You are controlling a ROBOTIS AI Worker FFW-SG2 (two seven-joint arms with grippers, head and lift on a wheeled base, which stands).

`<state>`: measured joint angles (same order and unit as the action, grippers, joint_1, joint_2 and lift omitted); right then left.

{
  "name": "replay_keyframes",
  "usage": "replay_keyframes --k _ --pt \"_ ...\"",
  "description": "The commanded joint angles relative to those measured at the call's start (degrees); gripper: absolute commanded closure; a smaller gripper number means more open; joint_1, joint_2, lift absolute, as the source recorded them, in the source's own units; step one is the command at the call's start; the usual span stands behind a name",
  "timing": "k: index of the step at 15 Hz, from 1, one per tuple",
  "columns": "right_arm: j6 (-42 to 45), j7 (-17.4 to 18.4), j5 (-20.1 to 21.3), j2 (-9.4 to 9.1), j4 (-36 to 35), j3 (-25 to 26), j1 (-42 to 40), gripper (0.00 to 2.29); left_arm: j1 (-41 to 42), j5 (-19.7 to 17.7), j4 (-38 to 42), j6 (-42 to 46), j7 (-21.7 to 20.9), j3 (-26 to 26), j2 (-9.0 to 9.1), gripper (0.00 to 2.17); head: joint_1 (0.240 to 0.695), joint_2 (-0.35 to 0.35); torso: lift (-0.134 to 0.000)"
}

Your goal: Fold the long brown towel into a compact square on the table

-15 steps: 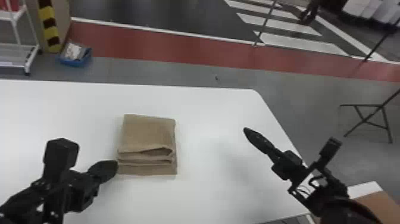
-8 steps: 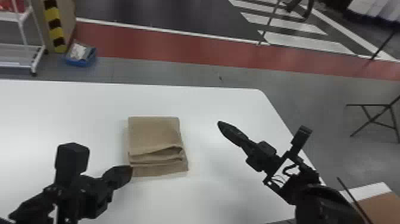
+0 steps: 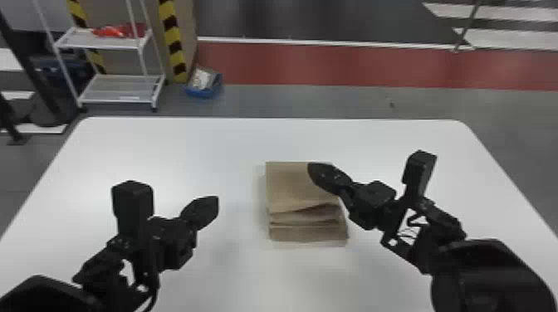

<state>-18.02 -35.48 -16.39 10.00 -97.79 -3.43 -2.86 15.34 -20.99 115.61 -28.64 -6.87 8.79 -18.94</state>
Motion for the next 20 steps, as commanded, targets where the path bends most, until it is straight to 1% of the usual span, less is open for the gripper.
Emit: replay_keyframes --k 1,3,5,8,11,14,15,16,17,18,19,20 --pt "-1.28 -0.03 1.89 -0.24 1.37 -1.31 -0.04 2.20 1.45 -0.63 -0.21 1.96 -0.25 -3.34 -0.22 1.91 0.695 0.032 -0.124" --pt "-1.28 -0.12 2.06 0.02 1.11 -0.96 -1.97 2.20 1.62 -0.63 -0.92 2.84 -0.51 -3.61 -0.31 1.91 0.695 0.070 -0.124" --pt "-1.45 -0.12 2.42 0.37 0.94 -0.08 -3.20 2.20 1.27 -0.63 -1.71 3.71 -0.60 -3.43 -0.40 1.91 0.695 0.086 -0.124" --pt "-1.28 -0.56 2.33 0.55 1.37 0.09 -5.58 2.20 1.09 -0.55 -1.71 3.89 -0.42 -2.73 -0.13 1.91 0.695 0.077 -0.124" --pt "2.41 -0.56 2.24 0.55 1.73 0.09 -7.34 2.20 1.09 -0.46 -1.62 3.71 -0.16 -2.29 0.13 1.91 0.695 0.067 -0.124" --pt "6.28 -0.56 1.80 0.55 3.66 1.06 -7.86 2.20 1.09 -0.11 -1.62 3.71 -0.07 -1.76 0.22 1.91 0.695 0.058 -0.124" --pt "7.34 -1.43 0.31 0.55 3.66 1.94 -7.95 2.07 1.01 0.33 -1.62 3.71 0.02 -1.50 0.22 1.91 0.695 0.052 -0.124" --pt "10.32 -1.79 -0.92 0.55 3.13 2.73 -8.30 1.82 0.92 0.33 -1.62 3.54 -0.07 -1.50 0.22 1.91 0.695 0.047 -0.124" --pt "10.68 -2.23 -1.19 0.64 1.73 3.61 -8.65 1.81 0.92 0.33 -1.18 3.54 0.02 -1.50 0.22 1.91 0.695 0.042 -0.124" --pt "10.68 -2.23 -1.72 0.81 -0.03 4.31 -9.01 1.56 1.01 0.25 -0.83 3.71 0.10 -1.50 0.31 1.91 0.695 0.036 -0.124" --pt "9.62 -2.14 -1.63 0.90 -2.67 5.02 -9.62 1.06 1.18 0.25 -0.39 3.71 0.28 -1.50 0.31 1.91 0.695 0.029 -0.124" --pt "6.81 -1.96 -0.84 0.90 -5.39 5.72 -9.71 0.92 1.18 0.25 0.05 3.89 0.81 -1.58 0.31 1.77 0.695 0.017 -0.124"
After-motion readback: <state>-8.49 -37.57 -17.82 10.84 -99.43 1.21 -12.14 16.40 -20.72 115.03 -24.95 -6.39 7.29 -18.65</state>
